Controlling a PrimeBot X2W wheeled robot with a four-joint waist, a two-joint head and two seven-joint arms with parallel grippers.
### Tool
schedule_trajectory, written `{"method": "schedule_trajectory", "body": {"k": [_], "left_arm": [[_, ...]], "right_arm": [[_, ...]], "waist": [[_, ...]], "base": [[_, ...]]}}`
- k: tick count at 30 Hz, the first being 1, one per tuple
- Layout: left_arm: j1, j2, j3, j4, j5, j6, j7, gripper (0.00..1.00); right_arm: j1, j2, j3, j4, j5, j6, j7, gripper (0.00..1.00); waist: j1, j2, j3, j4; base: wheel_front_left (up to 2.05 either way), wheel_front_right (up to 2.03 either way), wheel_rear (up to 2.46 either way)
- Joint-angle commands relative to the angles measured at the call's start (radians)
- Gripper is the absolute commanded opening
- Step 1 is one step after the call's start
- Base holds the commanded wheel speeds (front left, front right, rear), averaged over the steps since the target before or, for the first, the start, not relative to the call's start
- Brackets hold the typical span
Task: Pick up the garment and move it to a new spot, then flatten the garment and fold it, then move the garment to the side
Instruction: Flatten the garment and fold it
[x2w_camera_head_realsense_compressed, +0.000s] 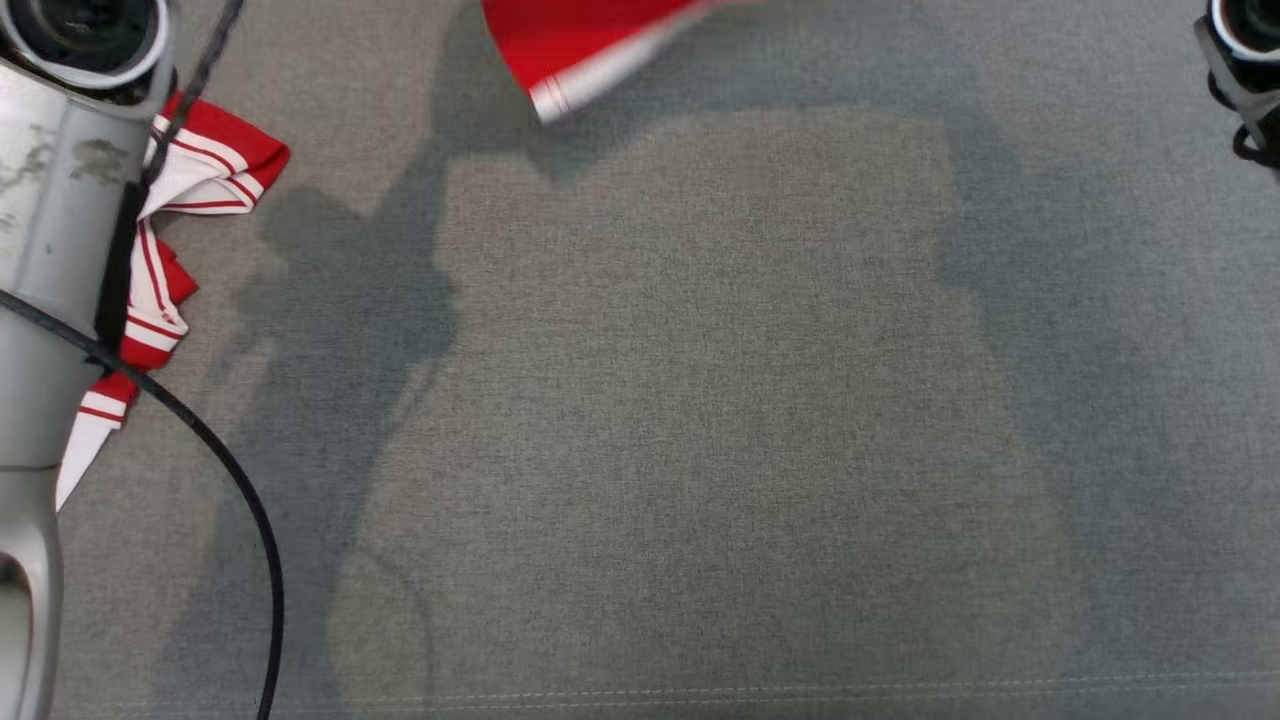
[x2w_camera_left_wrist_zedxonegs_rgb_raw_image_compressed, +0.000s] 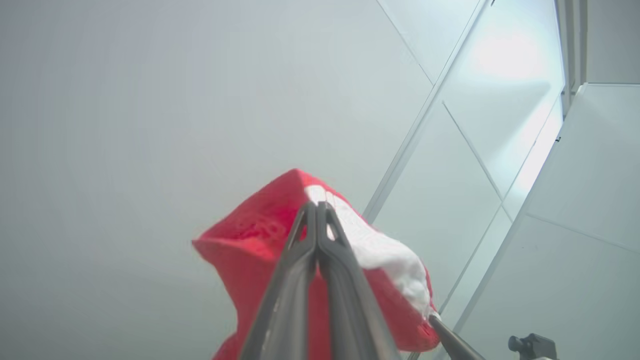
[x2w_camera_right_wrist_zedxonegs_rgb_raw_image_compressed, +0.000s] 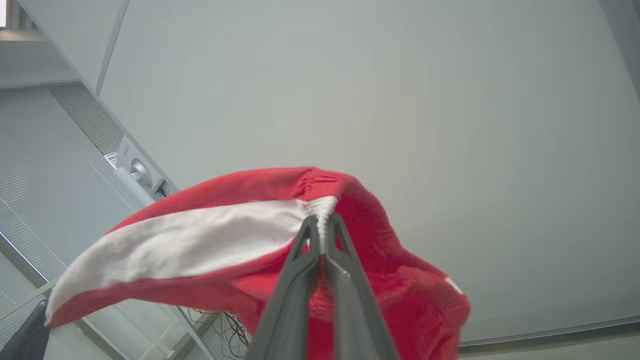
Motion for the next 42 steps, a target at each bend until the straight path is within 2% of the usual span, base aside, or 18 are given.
{"method": "schedule_trajectory", "body": {"k": [1,9,15,20,24,32,42], "left_arm": [[0.048,0.041,-0.005,0.011,0.012,-0.001,0.000,0.00],[0.169,0.063,-0.048,0.083,-0.037,-0.001,-0.047,0.00],[0.350,0.054,-0.088,0.076,-0.064,-0.001,-0.098,0.00],[0.489,0.036,-0.111,0.036,-0.052,-0.001,-0.115,0.00],[0.581,0.009,-0.053,-0.003,-0.021,-0.001,-0.117,0.00],[0.796,-0.041,0.036,-0.028,0.030,-0.001,-0.117,0.00],[0.971,-0.062,0.049,-0.025,0.047,-0.001,-0.118,0.00]], "right_arm": [[0.047,0.021,0.011,0.007,-0.012,0.004,-0.005,0.00],[0.127,0.006,0.049,0.013,0.035,0.004,0.108,0.00],[0.301,-0.023,0.082,-0.099,0.087,0.004,0.177,0.00],[0.469,-0.070,0.088,-0.204,0.112,0.004,0.176,0.00],[0.581,-0.094,0.089,-0.253,0.115,0.004,0.149,0.00],[0.764,-0.105,0.066,-0.302,0.152,0.004,0.127,0.00],[0.913,-0.120,0.054,-0.325,0.156,0.004,0.150,0.00]], "waist": [[0.0000,0.0000,0.007,-0.009],[0.0000,0.0000,0.081,-0.024],[0.0000,0.0000,0.104,-0.028],[0.0000,0.0000,0.049,-0.021],[0.0000,0.0000,-0.018,-0.013],[0.0000,0.0000,-0.178,-0.005],[0.0000,0.0000,-0.281,-0.003]], "base": [[0.00,0.00,0.00],[0.00,0.00,0.00],[0.00,0.00,0.00],[0.00,0.00,0.00],[0.00,0.00,0.00],[0.00,0.00,0.00],[0.00,0.00,0.00]]}}
